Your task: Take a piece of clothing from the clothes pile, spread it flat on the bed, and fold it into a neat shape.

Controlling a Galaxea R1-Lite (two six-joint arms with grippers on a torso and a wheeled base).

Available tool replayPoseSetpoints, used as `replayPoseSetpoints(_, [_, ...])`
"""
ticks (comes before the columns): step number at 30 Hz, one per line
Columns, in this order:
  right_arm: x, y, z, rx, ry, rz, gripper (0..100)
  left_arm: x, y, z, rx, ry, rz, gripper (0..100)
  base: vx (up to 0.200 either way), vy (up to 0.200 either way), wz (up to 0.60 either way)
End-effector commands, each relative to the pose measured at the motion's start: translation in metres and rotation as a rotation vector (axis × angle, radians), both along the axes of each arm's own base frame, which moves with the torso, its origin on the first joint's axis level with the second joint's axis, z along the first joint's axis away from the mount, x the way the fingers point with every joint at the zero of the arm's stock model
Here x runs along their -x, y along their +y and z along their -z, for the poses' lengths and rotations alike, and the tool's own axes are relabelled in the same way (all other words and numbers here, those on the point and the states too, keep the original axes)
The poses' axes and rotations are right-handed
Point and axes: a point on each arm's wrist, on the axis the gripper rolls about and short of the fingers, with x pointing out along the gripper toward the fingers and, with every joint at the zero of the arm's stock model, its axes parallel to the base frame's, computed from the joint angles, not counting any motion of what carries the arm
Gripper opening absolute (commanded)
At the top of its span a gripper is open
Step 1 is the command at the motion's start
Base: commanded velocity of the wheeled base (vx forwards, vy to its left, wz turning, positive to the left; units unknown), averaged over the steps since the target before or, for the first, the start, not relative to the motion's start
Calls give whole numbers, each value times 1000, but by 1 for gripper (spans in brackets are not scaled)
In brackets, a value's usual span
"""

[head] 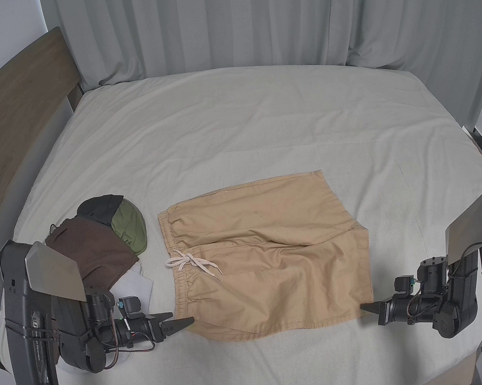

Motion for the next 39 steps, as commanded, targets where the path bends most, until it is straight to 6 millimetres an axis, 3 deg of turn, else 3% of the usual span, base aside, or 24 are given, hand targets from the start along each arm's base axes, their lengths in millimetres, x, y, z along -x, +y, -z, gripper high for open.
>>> replayPoseSetpoints(1, [0,0,0,0,1,-2,0,2,-5,8,-3,31,6,100,0,0,0])
replayPoseSetpoints(22, [0,1,0,0,1,-5,0,-1,-18,9,5,62,-23,100,0,0,0])
replayPoseSetpoints(23, [0,1,0,0,1,-5,0,-1,-18,9,5,60,-23,0,0,0,0])
replayPoseSetpoints(39, [1,0,0,3,2,-2,0,-3,-14,8,4,52,-35,0,0,0,0])
